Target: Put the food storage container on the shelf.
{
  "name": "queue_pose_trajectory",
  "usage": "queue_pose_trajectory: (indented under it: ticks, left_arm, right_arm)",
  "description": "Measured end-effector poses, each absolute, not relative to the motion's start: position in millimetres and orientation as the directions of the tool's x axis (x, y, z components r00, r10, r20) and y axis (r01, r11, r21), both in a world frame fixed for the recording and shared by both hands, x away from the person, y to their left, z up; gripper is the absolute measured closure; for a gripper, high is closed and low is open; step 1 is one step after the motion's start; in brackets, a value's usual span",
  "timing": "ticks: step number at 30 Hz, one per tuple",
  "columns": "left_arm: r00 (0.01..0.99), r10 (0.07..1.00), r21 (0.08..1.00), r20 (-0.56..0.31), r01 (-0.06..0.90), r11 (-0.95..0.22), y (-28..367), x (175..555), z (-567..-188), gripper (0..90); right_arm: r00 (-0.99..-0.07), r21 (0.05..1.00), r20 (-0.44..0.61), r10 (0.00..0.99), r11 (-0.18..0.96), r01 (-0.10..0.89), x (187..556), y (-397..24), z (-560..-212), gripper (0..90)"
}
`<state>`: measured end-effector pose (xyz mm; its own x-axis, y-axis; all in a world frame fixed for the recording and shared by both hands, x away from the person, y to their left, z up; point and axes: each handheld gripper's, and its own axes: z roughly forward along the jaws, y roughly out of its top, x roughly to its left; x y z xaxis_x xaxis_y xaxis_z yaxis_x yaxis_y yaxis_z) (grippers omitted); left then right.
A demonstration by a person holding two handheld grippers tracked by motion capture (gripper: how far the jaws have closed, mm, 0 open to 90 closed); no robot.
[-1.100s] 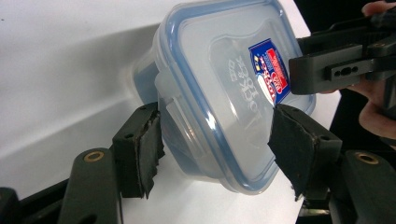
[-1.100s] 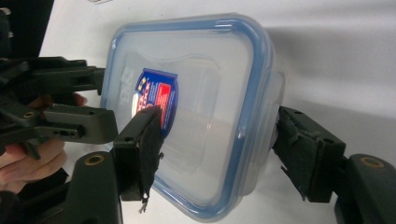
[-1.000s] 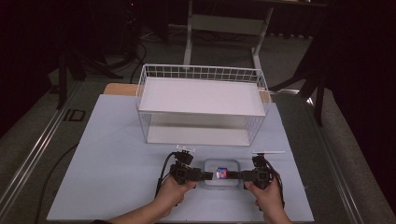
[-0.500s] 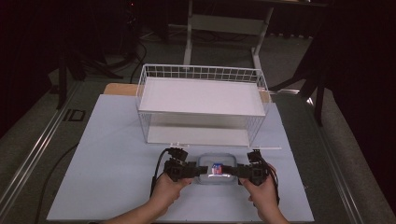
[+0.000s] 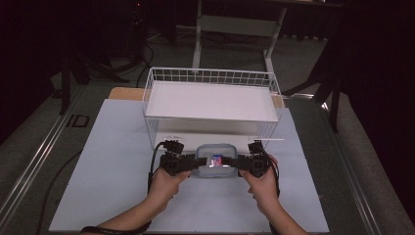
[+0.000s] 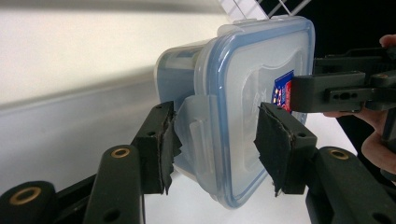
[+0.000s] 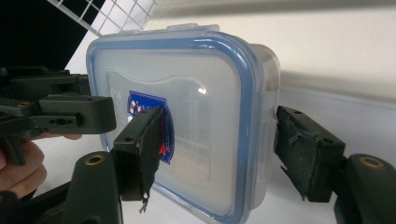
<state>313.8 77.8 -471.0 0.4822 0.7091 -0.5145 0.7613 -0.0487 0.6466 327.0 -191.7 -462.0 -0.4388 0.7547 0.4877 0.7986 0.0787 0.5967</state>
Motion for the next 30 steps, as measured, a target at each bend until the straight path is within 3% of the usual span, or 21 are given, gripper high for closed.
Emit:
queue_pose_trajectory:
  ticks: [15,30]
  left_arm:
    - [0.483,0.718,0.691,-0.5,0.723,-0.005,87.5,335.8,-493.5,49.3]
    - [0.5,0.721,0.759,-0.48,0.648,0.056,90.1,362.2,-514.4,49.1]
  right_arm:
    - [-0.453,0.623,0.473,0.756,0.077,0.778,357.8,-178.7,-476.6,33.8]
    - [-0.42,0.65,0.501,0.757,-0.01,0.76,383.1,-177.3,-499.4,33.7]
